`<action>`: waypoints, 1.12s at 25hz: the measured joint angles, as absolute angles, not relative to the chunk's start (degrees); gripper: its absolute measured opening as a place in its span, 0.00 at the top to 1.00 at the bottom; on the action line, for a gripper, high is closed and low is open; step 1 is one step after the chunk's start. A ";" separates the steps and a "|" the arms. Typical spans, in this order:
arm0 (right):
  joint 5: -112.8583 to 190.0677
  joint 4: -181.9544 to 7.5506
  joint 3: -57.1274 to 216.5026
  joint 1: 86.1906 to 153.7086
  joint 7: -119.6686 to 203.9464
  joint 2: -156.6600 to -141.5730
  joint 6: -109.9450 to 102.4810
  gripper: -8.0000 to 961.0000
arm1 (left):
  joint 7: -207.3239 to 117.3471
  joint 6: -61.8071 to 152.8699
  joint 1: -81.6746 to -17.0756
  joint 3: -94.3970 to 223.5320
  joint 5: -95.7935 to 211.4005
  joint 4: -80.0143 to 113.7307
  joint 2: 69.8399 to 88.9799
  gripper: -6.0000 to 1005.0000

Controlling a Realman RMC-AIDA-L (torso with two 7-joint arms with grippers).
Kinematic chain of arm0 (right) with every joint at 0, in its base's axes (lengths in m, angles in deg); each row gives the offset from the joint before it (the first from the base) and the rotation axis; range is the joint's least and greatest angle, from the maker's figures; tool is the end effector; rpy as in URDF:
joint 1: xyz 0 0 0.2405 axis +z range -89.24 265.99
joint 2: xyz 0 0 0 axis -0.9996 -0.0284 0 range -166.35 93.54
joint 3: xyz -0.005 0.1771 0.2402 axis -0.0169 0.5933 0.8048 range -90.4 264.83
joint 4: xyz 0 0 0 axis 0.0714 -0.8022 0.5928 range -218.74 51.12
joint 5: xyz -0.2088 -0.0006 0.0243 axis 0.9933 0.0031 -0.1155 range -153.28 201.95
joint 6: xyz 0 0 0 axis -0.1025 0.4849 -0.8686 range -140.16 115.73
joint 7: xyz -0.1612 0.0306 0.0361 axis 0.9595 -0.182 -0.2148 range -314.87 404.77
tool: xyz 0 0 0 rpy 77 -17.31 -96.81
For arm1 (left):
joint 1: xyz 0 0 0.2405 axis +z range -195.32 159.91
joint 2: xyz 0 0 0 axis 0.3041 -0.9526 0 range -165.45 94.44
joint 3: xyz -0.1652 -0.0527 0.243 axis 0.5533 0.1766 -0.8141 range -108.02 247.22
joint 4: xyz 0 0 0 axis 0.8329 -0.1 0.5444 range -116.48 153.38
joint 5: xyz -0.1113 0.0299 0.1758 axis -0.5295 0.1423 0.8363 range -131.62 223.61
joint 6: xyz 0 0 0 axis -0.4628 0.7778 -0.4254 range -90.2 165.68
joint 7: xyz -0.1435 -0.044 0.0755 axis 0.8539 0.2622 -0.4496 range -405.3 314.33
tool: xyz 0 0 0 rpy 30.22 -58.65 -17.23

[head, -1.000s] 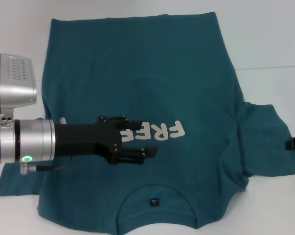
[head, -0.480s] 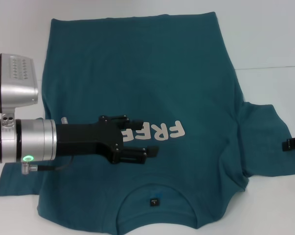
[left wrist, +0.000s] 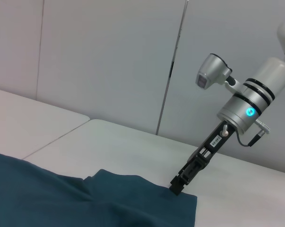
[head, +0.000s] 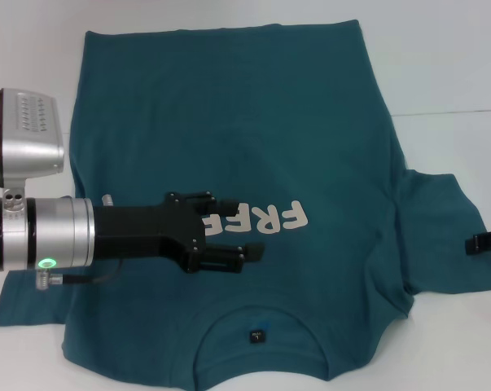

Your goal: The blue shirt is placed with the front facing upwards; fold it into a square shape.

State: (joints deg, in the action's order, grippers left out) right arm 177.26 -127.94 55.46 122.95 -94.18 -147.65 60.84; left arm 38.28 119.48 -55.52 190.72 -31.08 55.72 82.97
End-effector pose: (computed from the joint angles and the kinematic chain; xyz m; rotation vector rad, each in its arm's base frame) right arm 0.3979 0.3996 0.0547 -1.9214 1.6708 0.0227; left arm -0.2117 0.3921 -0.0725 -2.8770 -0.4572 -0.6845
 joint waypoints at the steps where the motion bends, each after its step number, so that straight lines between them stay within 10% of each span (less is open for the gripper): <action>1: 177.26 -127.70 55.39 122.97 -94.17 -147.67 60.55 0.07 | 38.28 119.48 -55.51 190.71 -31.08 55.72 82.97 0.13; 28: 172.68 -126.25 55.03 122.86 -93.21 -147.58 59.99 0.07 | 38.28 119.38 -55.50 190.71 -30.96 55.71 82.96 0.13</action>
State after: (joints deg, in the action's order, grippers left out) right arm 172.68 -126.25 55.03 122.86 -93.21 -147.58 59.99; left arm 38.28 119.38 -55.50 190.71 -30.96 55.71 82.96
